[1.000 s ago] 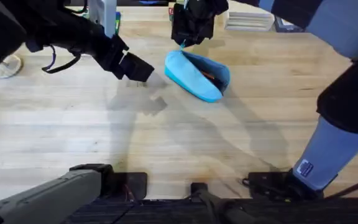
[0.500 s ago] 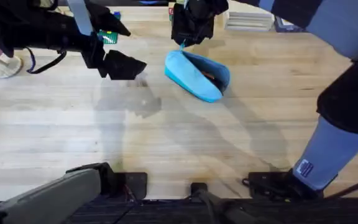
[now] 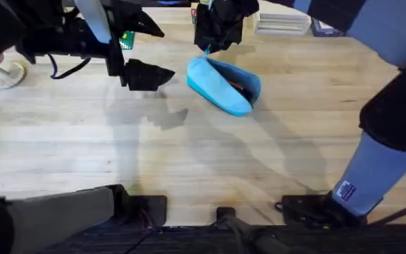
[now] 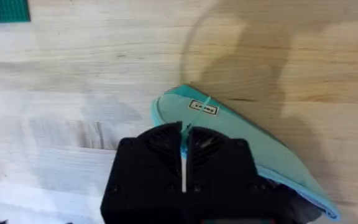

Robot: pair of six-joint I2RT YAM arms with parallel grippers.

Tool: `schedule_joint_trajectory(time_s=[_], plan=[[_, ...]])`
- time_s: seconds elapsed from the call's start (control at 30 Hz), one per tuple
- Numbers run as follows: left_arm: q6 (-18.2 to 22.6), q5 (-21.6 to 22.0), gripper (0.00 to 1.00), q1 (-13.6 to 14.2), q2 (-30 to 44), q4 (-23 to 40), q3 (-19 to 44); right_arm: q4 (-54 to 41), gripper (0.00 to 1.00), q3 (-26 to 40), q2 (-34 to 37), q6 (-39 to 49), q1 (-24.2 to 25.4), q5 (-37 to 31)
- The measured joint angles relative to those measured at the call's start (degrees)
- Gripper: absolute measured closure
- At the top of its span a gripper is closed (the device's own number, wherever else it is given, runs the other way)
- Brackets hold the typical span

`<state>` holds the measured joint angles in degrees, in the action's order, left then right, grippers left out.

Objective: Unzip the bag, pick up the pens from the table one at a time and place them inside, then zip the bag closed.

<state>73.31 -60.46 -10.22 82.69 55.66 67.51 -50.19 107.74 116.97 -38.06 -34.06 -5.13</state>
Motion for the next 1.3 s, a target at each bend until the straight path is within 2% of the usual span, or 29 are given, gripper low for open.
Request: schedule_joint_trajectory(time_s=[0.23, 0.7, 0.93, 1.13, 1.3], plan=[[3.57, -5.56, 0.009, -0.66, 6.34, -3.02, 0.0, 0.0, 0.969, 0.0, 0.0, 0.0, 0.0, 0.0], [4.08, -14.71, 0.01, -0.81, 15.36, -13.98, 0.0, 0.0, 0.969, 0.02, 0.0, 0.0, 0.0, 0.0], [0.73, -20.54, 0.01, -0.81, 20.0, -24.01, 0.02, 0.01, 0.969, 0.02, 0.0, 0.0, 0.0, 0.0], [-5.97, -25.22, 0.01, -0.8, 25.05, -34.28, 0.04, 0.0, 0.969, 0.02, 0.0, 0.0, 0.0, 0.0], [-10.99, -26.66, 0.01, -0.24, 27.09, -38.8, 0.04, 0.0, 0.969, 0.02, 0.0, 0.0, 0.0, 0.0]])
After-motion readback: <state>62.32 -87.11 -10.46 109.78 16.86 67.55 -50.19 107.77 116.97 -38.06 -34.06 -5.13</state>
